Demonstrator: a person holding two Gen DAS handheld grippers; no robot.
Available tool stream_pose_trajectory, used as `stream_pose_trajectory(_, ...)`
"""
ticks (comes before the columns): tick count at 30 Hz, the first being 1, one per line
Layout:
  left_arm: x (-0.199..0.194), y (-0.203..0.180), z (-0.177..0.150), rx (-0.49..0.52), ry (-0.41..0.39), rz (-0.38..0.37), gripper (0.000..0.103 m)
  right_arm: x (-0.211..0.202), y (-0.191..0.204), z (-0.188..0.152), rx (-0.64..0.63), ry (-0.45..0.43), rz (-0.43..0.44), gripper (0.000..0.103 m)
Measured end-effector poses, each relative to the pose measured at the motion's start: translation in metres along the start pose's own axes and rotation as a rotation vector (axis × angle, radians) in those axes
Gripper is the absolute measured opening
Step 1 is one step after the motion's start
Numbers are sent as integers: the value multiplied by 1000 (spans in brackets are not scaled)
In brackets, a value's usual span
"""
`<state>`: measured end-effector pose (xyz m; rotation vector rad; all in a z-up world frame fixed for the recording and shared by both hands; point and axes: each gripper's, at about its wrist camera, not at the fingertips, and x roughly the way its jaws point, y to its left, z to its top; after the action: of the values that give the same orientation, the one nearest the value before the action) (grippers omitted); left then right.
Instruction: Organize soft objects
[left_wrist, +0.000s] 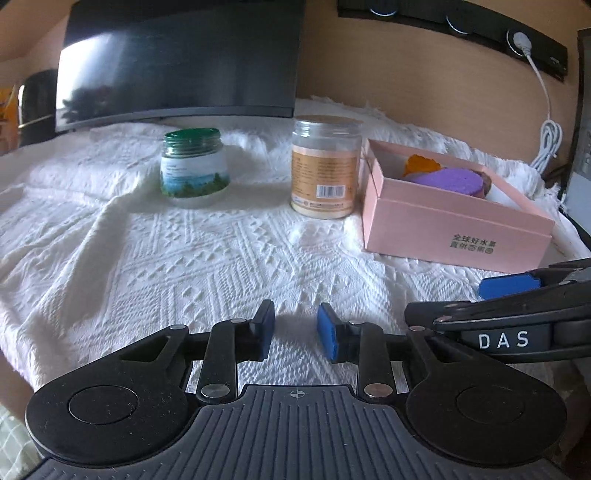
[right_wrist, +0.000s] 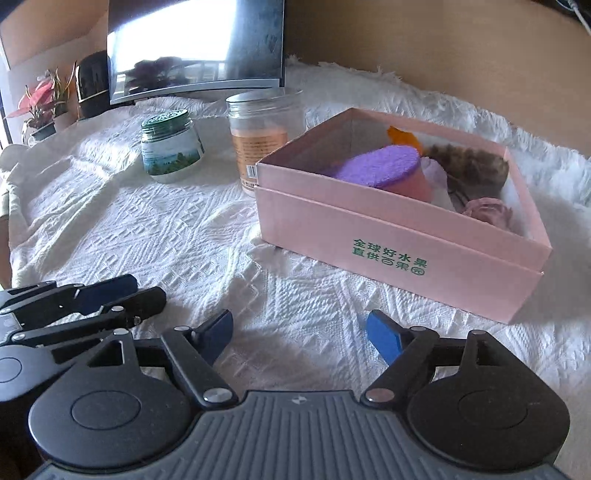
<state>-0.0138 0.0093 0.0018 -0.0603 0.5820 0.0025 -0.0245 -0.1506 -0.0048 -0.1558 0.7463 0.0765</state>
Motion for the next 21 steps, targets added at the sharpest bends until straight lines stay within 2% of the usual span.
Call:
stream_pose_trajectory(7,-2,0,-2,-4,7,26,26,-1,-5,0,-20,0,18,94)
stream_pose_trajectory(21,-10,3,-6,-38,17,2,26,-1,-3,-2,-29,3,22,99)
